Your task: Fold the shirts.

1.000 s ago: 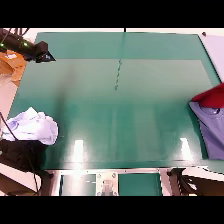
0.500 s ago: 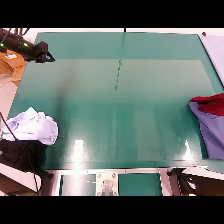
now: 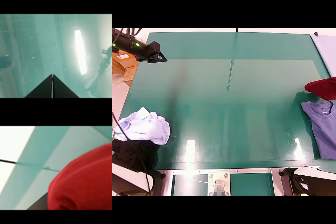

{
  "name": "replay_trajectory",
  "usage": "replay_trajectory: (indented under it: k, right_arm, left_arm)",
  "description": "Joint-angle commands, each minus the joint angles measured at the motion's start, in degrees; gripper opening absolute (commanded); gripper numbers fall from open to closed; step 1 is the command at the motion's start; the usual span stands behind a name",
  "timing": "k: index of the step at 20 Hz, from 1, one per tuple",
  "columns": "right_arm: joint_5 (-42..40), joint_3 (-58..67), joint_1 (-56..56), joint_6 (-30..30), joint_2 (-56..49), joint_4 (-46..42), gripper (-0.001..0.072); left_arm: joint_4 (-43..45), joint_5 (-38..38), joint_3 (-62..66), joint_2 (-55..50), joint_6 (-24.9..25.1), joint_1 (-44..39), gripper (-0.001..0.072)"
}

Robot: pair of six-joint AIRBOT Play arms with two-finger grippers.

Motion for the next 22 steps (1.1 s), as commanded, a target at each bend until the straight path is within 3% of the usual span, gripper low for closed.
replay_trajectory:
  k: [1, 9, 20, 21, 22]
  right_arm:
    - [4.61, -1.99, -0.26, -0.17, -0.07, -7.65, 0.0018]
    - [21.68, -2.51, -8.87, 6.86, 0.28, -19.65, 0.0018]
    - [21.55, -17.68, -8.9, 8.9, 0.22, -43.63, 0.0021]
    - [20.7, -19.87, -8.9, 8.92, 0.22, -46.21, 0.0109]
    - [20.28, -21.68, -8.94, 8.92, 0.17, -48.09, 0.0421]
  left_arm:
    - [0.04, 0.02, -0.02, 0.02, 0.07, 0.0, 0.0024]
    - [0.02, -2.43, -0.02, 0.02, 0.11, 0.0, 0.0024]
    - [0.02, -2.45, -0.02, 0.02, 0.57, 0.0, 0.0024]
    - [0.02, -2.47, -0.02, 0.02, 0.57, 0.0, 0.0024]
    - [0.02, -2.45, -0.02, 0.02, 0.57, 0.0, 0.0024]
